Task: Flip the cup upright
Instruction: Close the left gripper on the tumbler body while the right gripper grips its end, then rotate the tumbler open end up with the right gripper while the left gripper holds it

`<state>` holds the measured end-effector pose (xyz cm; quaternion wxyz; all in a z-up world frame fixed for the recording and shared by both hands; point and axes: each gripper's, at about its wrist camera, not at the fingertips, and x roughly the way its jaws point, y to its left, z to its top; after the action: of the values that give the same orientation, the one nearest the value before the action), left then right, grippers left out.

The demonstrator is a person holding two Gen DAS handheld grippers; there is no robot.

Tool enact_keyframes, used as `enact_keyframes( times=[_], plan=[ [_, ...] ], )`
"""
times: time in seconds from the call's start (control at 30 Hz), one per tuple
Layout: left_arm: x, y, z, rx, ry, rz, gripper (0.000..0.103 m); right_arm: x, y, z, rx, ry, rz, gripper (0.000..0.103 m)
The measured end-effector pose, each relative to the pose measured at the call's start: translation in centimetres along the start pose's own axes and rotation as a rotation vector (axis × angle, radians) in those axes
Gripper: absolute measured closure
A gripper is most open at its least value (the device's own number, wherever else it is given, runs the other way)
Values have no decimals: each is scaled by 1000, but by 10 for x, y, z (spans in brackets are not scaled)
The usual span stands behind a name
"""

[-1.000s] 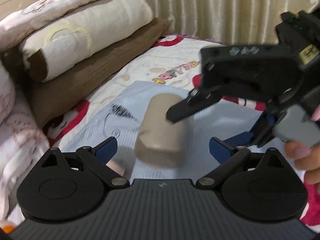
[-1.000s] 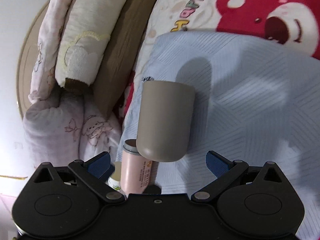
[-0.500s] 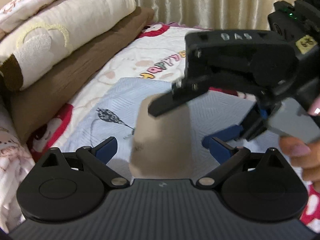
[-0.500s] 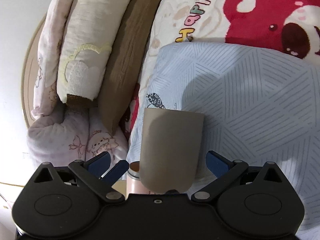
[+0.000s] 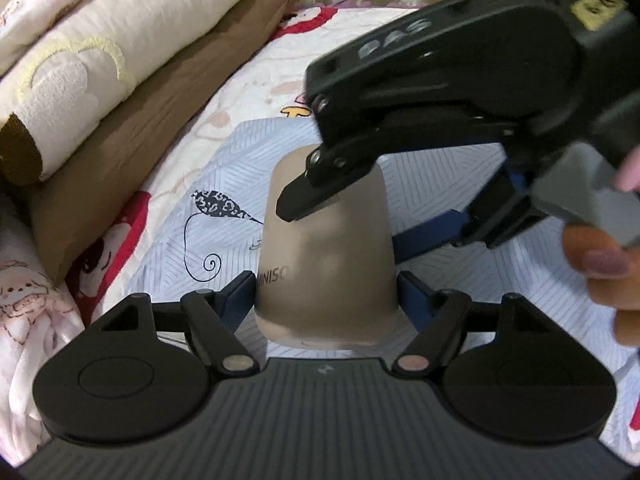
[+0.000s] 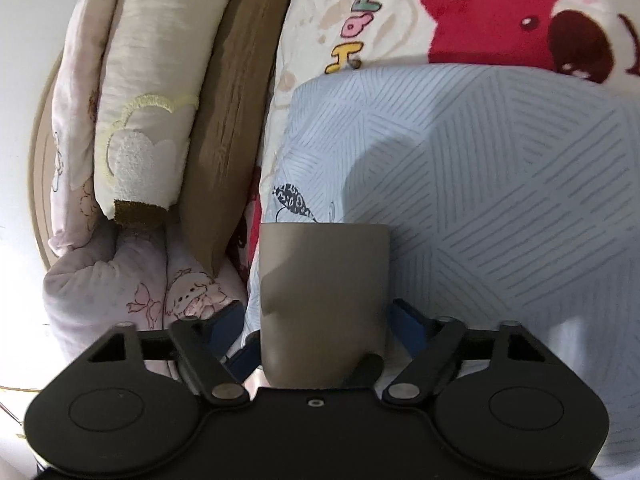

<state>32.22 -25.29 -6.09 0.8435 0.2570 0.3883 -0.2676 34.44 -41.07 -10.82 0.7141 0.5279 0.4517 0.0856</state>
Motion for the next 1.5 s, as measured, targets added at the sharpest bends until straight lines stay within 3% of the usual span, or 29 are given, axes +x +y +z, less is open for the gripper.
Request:
enact_keyframes(
  times=[0.07, 0.27, 0.47, 0.87, 1.2, 1.5],
  plan=[
    [0, 3, -1, -25, -3, -4, 28, 2, 2, -1, -23, 0, -11, 24],
    [-1, 7, -1, -72, 8, -17, 28, 6, -12, 1, 93, 61, 35, 23],
    [-5, 10, -4, -119, 35, -51, 28, 1, -1, -5, 75, 96, -31, 23],
    [-39, -8, -31, -199, 155, -75, 28, -10, -7, -37, 60, 278, -76, 23],
    [-88, -10, -81, -373, 159, -93, 28, -14, 0, -83, 22, 398, -90, 22],
    [-118, -6, -126, -494, 138, -115, 28, 1, 21, -124, -143, 463, -148, 21]
  ],
)
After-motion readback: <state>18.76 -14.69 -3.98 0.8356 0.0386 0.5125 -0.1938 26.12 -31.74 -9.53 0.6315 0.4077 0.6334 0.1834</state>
